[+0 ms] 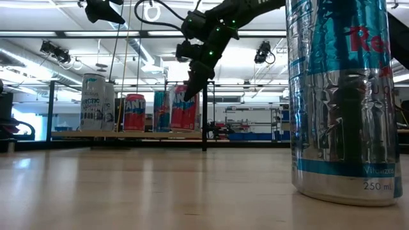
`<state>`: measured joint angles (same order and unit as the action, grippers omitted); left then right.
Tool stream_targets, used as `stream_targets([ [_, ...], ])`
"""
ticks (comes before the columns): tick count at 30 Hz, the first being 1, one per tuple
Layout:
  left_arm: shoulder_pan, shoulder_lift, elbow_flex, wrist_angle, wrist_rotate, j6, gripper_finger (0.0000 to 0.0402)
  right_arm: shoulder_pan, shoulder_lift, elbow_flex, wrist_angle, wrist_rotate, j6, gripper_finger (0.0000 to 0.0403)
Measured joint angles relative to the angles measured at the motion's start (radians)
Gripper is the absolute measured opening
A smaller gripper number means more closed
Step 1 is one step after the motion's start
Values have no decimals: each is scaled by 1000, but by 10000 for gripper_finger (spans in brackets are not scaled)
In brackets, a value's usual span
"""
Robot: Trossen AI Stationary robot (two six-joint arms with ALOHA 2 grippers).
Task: Place canned beverage on shelf
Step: Put the orange soda can aligned with the other orange soda can on the shelf
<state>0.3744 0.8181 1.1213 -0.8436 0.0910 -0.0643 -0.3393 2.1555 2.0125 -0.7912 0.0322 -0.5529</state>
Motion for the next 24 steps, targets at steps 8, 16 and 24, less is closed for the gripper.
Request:
stream_targets([
  [8,0,0,0,-14,0,0,307,-5,0,2,10,0,0,386],
  [16,0,0,0,-29,0,-2,307,-1,-7,2,32,63,-16,398],
  [24,0,0,0,-29,-1,-2,307,24,-43,69,-14,107,48,399],
])
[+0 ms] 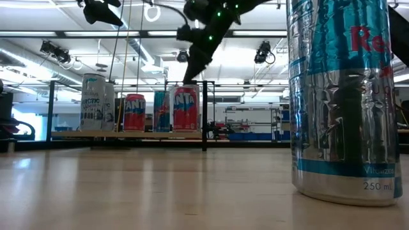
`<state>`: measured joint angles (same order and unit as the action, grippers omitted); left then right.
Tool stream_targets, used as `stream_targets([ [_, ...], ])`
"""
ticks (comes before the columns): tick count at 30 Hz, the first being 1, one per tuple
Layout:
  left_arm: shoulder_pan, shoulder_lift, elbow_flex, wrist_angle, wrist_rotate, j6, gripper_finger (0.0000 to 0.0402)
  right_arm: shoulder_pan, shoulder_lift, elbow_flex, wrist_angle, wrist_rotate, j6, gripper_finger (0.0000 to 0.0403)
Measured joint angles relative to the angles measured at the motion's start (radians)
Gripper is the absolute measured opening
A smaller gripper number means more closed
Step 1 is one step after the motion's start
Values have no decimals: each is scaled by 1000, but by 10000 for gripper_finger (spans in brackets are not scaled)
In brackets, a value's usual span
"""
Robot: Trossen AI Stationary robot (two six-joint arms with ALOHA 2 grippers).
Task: Place canned beverage on shelf
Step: Put the orange soda can aligned with the other orange soda can on the shelf
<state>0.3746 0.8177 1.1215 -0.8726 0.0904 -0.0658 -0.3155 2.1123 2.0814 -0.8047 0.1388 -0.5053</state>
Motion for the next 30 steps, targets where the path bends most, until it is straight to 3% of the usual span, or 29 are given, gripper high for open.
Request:
stream_targets([
  [9,0,6,0,37,1,-1,307,9,-32,28,-66,19,264,396],
  [30,55,296,1,421,-18,15,307,91,-349,27,-153,-29,379,390],
])
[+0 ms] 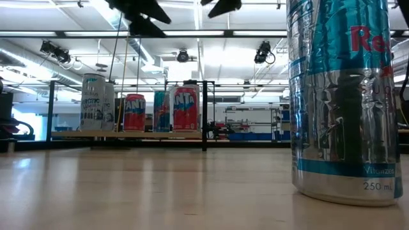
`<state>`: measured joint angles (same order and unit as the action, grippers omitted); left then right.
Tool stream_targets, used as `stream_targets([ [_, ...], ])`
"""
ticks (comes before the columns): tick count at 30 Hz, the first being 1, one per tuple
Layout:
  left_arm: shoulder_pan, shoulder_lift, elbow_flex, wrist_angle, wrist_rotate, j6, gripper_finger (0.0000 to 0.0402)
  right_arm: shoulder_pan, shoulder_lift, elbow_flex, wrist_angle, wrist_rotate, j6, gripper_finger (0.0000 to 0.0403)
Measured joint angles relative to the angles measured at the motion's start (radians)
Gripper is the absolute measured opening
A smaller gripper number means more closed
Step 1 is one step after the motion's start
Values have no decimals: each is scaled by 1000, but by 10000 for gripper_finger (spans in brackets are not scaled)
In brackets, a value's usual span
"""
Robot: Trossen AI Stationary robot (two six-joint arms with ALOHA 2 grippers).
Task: Place canned beverage on shelf
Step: Put the orange soda can aligned with the other orange soda can on the shelf
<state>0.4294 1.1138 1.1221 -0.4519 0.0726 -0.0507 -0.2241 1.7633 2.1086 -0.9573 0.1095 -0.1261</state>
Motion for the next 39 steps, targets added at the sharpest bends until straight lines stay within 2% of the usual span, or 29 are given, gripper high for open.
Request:
stream_targets([
  [5,29,100,4,111,6,71,307,-1,-56,0,-5,1,29,390],
  [10,94,215,25,111,118,70,307,-7,-84,0,-60,2,65,390],
  [13,113,264,26,123,127,78,307,-7,-87,-1,-106,2,71,390],
  [20,119,359,28,213,124,24,307,-7,-82,-1,-163,2,72,390],
  [27,119,386,27,189,60,46,307,-8,-81,-12,-167,-3,80,390],
  [39,118,447,28,155,55,41,307,-6,-81,-12,-167,-6,80,390],
])
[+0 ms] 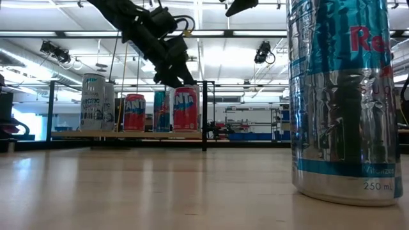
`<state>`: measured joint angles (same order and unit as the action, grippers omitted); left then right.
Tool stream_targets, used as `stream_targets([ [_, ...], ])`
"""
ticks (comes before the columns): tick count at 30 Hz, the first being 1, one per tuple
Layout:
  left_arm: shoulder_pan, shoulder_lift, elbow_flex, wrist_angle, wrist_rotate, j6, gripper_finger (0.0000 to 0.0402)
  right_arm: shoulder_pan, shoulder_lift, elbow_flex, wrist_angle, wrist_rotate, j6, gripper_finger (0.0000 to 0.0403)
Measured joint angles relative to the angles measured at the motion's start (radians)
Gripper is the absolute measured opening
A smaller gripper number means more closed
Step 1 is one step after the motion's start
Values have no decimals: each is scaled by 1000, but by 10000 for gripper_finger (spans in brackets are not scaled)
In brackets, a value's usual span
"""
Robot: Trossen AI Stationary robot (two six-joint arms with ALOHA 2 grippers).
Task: Place canned beverage on shelf
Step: Put the orange soda can aligned with the other orange soda can on the shelf
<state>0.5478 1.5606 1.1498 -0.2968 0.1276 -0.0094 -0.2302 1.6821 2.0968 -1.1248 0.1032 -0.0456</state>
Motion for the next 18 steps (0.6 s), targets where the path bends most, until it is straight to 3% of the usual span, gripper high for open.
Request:
stream_targets([
  [18,-25,3,0,-3,-32,25,307,0,0,1,0,0,-15,390],
])
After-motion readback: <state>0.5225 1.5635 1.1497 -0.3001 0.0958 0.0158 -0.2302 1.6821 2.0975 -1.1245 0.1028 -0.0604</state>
